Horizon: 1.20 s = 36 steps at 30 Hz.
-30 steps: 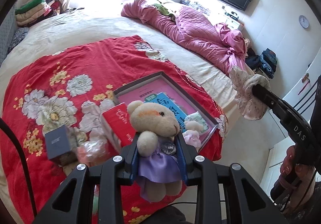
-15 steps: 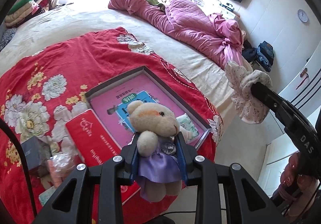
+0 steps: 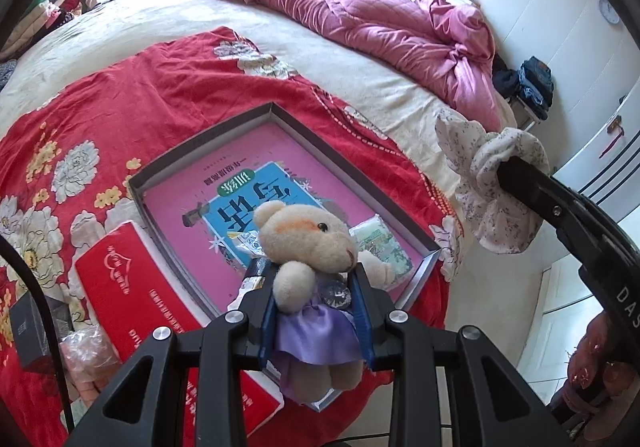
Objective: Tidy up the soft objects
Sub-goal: 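Carry the teddy bear and scrunchie over the pink tray with both tools, then lower both items into the pink tray and open both tools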
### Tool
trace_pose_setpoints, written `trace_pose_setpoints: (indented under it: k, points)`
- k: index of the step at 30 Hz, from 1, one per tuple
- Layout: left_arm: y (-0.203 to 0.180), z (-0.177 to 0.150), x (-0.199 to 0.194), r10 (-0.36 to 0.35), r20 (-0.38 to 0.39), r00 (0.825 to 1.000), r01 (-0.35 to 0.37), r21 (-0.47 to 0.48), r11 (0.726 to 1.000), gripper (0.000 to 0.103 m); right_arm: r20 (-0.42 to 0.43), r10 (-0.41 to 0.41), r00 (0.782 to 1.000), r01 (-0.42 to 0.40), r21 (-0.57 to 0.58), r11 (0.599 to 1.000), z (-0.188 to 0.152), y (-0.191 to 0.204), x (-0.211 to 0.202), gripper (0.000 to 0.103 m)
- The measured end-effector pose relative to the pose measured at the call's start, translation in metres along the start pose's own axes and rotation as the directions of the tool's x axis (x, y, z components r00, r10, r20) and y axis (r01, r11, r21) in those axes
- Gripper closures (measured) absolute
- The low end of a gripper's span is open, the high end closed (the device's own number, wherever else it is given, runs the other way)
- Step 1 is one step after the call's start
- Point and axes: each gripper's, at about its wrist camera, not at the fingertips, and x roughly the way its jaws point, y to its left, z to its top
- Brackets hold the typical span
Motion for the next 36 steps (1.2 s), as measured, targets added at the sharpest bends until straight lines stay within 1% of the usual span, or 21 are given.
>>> trace_pose_setpoints:
  k: [9, 19, 28, 36]
  points:
    - [-0.001, -0.001, 0.028, 0.012, -0.048, 0.999, -0.011, 0.021, 1.0, 0.07, -0.045, 0.007, 0.999, -0.007, 0.002, 1.0, -0.01, -0.006, 0.028, 0.091]
    - [0.0, -0.007, 0.052, -0.017, -0.108, 0.994, 0.021, 0.032, 0.999, 0.07, -0.104, 0.015, 0.994, -0.014, 0.017, 1.0, -0.024, -0.015, 0.06, 0.089]
    - [0.002, -0.01, 0.062, -0.02, -0.129, 0.991, 0.025, 0.039, 0.999, 0.07, -0.175, 0.006, 0.985, -0.003, 0.019, 1.0, -0.045, -0.018, 0.094, 0.088]
    - [0.005, -0.011, 0.063, -0.018, -0.133, 0.991, 0.023, 0.035, 0.999, 0.07, -0.202, 0.006, 0.979, 0.0, 0.03, 1.0, -0.055, -0.017, 0.106, 0.086]
